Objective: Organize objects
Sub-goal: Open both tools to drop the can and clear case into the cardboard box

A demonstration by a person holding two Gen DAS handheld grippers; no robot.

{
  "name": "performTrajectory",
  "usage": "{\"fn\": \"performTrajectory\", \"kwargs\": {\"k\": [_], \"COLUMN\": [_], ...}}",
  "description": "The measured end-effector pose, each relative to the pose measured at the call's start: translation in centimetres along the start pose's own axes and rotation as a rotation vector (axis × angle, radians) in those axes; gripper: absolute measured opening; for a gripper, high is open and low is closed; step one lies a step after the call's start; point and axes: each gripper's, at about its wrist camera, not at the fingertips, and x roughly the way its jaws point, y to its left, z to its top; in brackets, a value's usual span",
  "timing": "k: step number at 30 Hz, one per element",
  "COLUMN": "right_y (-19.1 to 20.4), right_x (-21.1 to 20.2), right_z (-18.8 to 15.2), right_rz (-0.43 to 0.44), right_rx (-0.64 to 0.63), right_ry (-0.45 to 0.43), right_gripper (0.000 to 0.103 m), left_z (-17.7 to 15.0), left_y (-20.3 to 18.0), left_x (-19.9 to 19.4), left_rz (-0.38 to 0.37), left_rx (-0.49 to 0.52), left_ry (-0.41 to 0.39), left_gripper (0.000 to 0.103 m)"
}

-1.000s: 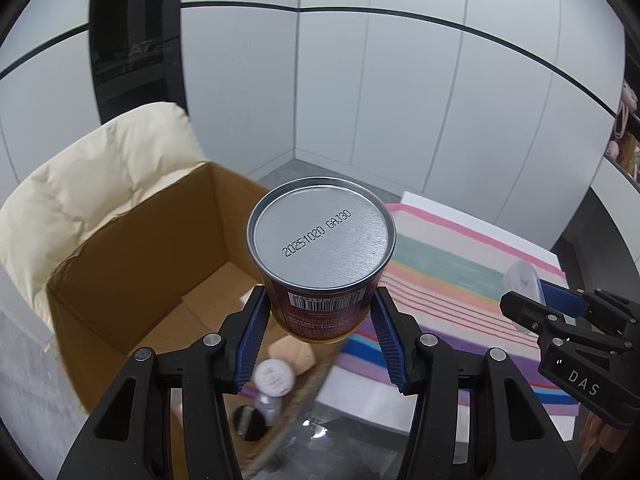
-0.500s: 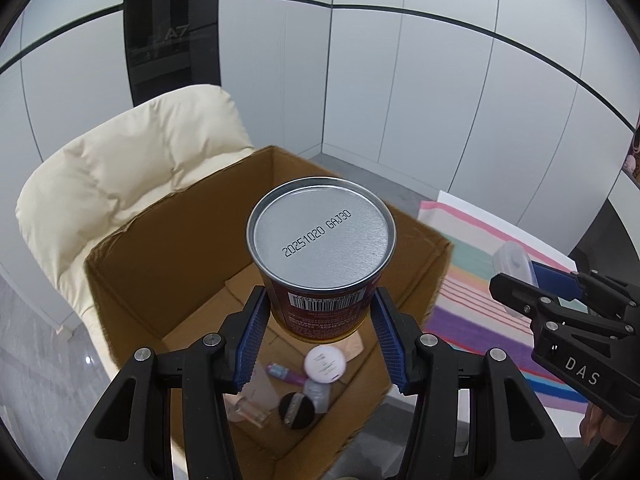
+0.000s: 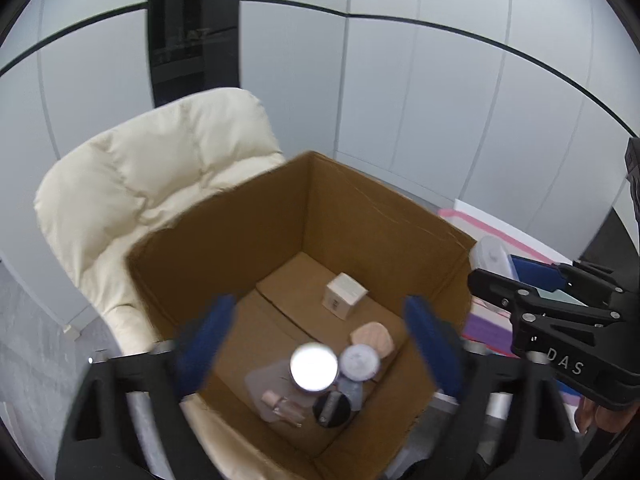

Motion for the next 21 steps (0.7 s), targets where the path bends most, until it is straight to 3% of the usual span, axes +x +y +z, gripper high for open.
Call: {"fn": "performTrajectory", "kwargs": {"k": [21], "right_y": [5.5], "right_x": [2.9], "right_z": [2.0], "right_rz": [0.039], "right_rx": [-0.025], "right_ry": [0.025], "right_gripper": [0.046], "left_z": [-1.3], "left_y": [8.9], "left_x": [-1.6], "left_rz": [0.120], "left_rx": [-0.121], "left_ry": [0.010], "left_gripper": [0.103]}}
